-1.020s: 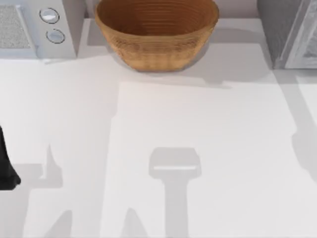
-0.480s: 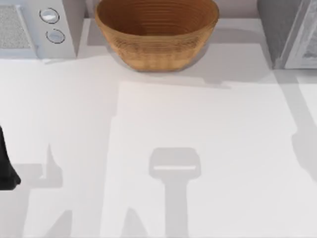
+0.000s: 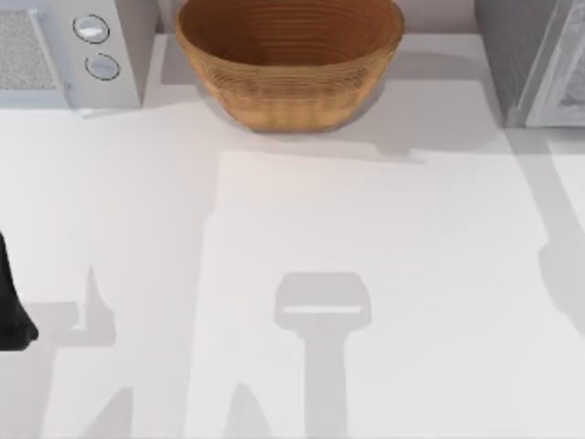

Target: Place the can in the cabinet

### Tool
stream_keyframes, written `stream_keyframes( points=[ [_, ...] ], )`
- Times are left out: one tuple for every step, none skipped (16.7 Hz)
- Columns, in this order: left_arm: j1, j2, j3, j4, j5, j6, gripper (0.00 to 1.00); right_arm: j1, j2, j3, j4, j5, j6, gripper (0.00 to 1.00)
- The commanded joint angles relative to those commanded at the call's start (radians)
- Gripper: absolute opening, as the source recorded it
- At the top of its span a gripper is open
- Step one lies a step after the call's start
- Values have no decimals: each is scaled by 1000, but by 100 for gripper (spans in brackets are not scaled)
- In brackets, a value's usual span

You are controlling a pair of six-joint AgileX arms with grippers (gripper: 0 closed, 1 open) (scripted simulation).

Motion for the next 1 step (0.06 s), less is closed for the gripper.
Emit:
stream_keyframes(
  points=[
    [0, 0, 0, 0, 0, 0, 100, 0, 0, 0, 0, 0, 0, 100]
  ],
)
